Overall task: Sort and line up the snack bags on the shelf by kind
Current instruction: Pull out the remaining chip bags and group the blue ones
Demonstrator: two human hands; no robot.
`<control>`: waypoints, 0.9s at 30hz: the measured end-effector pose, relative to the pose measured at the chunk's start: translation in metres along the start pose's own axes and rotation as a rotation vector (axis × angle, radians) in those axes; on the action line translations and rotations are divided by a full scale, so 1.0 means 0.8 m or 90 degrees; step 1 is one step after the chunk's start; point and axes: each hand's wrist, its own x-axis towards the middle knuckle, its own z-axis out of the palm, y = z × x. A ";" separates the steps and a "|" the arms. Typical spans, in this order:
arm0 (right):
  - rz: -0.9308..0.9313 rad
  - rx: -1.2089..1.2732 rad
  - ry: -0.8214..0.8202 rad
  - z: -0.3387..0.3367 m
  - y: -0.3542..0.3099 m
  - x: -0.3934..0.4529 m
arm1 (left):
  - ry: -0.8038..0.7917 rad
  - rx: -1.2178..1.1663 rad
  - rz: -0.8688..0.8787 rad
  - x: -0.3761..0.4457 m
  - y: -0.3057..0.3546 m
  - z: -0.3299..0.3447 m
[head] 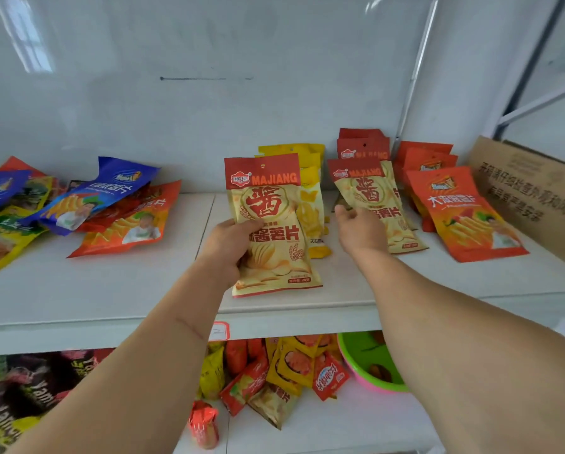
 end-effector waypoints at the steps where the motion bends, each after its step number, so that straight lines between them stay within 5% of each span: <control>1: -0.020 -0.023 0.012 -0.012 0.007 -0.002 | -0.007 0.000 0.002 -0.005 -0.001 0.013; 6: -0.094 -0.063 0.047 -0.074 0.061 0.006 | -0.025 -0.014 0.010 -0.018 -0.010 0.106; 14: -0.153 -0.063 -0.048 -0.144 0.158 0.041 | 0.047 0.004 0.037 -0.009 -0.040 0.258; 27: -0.214 -0.019 -0.114 -0.134 0.207 0.059 | 0.212 0.088 0.107 0.027 -0.065 0.323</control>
